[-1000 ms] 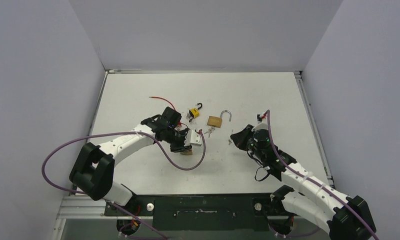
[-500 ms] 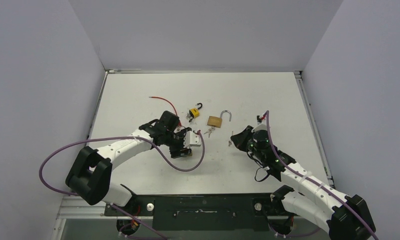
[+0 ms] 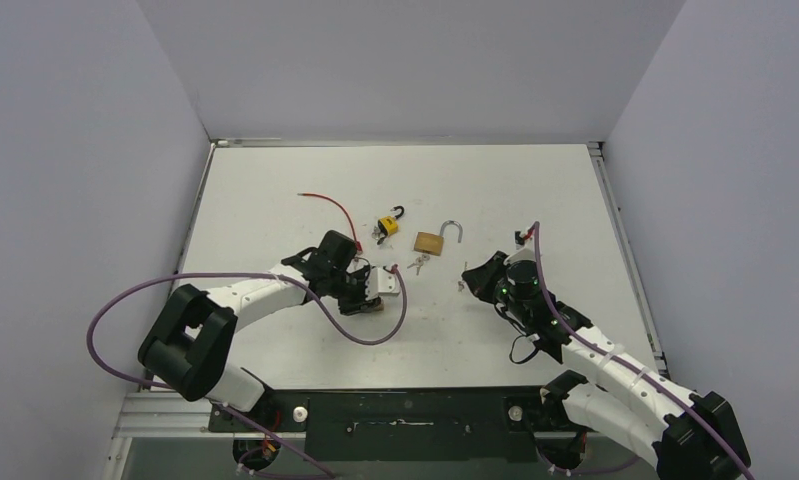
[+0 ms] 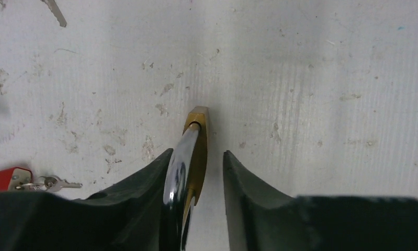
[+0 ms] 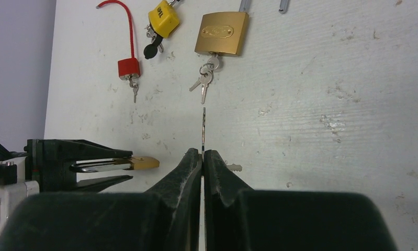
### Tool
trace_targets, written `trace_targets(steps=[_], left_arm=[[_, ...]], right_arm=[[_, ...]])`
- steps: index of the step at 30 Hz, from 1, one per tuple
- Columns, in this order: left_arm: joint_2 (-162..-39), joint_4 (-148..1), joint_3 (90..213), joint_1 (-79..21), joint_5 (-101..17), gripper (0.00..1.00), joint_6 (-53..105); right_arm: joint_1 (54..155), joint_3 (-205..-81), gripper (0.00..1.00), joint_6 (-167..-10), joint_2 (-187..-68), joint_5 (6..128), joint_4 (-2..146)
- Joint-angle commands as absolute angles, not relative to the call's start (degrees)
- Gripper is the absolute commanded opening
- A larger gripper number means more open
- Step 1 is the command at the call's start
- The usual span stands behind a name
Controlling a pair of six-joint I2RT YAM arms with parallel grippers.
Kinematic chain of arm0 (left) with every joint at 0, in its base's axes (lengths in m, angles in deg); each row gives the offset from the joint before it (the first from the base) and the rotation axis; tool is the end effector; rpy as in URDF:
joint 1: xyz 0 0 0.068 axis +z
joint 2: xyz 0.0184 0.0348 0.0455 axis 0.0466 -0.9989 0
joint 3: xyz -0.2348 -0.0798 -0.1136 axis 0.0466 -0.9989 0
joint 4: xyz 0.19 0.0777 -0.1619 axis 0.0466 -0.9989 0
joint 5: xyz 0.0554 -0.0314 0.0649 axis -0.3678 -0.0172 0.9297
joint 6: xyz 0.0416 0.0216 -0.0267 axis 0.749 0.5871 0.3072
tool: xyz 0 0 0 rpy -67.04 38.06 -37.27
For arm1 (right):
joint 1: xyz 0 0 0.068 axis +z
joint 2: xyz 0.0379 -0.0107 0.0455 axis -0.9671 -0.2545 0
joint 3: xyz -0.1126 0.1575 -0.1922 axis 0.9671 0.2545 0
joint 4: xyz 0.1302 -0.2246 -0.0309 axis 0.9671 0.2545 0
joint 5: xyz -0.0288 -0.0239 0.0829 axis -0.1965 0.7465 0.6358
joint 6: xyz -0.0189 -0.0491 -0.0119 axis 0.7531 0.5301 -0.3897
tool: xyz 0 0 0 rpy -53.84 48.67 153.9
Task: Unlock with the key
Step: Pick up the lock from the center of the board.
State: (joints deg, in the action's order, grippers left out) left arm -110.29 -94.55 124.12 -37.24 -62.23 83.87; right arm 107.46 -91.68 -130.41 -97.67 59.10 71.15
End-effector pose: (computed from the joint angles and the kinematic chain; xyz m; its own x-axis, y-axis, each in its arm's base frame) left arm 0.2180 -0.1711 0.1751 0.0231 0.7572 -0.6527 0.9950 0.0464 0.0890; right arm 0.1673 0.1048 0.2125 -0.6448 0.4816 -0.5935 -0.0620 0.7410 0.6686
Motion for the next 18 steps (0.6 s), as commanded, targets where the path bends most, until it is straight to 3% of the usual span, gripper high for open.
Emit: trace_targets(steps=[1, 4, 8, 18], left_arm=[[-110.6, -90.1, 122.9, -36.6, -63.6, 0.28, 83.4], [-110.1, -89.0, 122.4, -36.6, -64.1, 0.11, 82.7], [-108.5, -84.1, 122.3, -36.9, -64.2, 0.0, 77.7], [-110.6, -60.7, 119.6, -45.9, -47.9, 0.03, 50.6]], right_arm=[[106.9, -91.1, 0.0, -130.3, -96.3, 59.3, 68.8], [106.8, -91.0, 0.0, -130.4, -96.5, 59.3, 68.4], [106.7, -90.9, 0.0, -130.5, -96.5, 59.2, 68.2], [106.1, -91.3, 0.0, -130.3, -96.2, 60.9, 69.0]])
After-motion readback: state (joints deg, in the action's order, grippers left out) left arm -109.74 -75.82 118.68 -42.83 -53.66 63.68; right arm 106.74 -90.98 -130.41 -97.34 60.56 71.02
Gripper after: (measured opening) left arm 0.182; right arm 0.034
